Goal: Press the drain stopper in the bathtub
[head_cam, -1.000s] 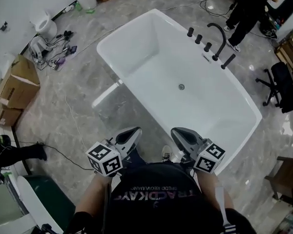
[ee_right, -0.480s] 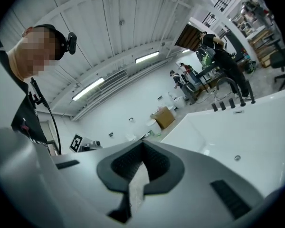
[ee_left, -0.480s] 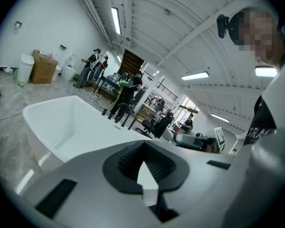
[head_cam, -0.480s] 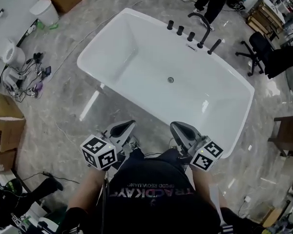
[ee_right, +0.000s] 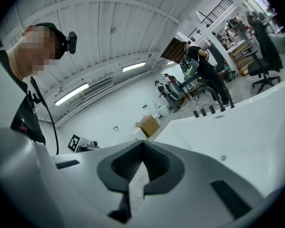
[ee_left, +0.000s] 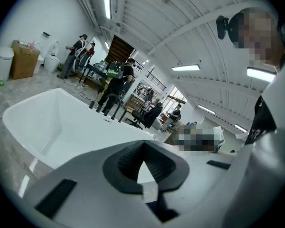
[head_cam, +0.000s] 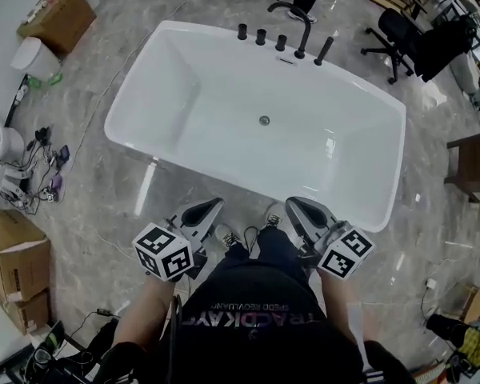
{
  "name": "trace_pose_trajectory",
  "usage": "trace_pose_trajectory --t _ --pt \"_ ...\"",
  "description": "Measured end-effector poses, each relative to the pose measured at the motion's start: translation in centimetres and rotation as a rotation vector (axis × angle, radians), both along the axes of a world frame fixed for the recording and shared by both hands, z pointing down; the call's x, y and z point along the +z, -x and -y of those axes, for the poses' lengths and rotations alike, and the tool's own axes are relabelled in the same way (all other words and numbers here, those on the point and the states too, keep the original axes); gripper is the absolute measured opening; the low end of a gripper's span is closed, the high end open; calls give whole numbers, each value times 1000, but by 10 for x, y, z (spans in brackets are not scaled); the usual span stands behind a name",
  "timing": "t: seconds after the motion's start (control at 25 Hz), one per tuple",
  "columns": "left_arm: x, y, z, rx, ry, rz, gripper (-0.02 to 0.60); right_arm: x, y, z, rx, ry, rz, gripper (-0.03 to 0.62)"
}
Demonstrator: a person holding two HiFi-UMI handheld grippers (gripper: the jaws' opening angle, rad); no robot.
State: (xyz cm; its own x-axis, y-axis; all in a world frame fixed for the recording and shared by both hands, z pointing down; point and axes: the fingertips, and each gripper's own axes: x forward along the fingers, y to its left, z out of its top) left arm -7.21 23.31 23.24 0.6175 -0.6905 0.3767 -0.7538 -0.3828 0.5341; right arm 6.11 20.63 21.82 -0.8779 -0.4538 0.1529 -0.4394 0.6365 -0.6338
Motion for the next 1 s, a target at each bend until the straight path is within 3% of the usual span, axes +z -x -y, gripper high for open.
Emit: trace_pose_trajectory --t 0.28,0.64,0.8,1.0 --pt "7 -17 35 3 45 18 6 15 -30 36 39 41 18 11" --pt "15 -32 86 -46 68 140 6 34 -63 99 -1 60 15 11" --pt "24 -39 106 -32 71 191 6 45 -75 121 -11 59 1 11" --pt "35 -42 130 9 71 196 6 58 -81 138 16 59 -24 11"
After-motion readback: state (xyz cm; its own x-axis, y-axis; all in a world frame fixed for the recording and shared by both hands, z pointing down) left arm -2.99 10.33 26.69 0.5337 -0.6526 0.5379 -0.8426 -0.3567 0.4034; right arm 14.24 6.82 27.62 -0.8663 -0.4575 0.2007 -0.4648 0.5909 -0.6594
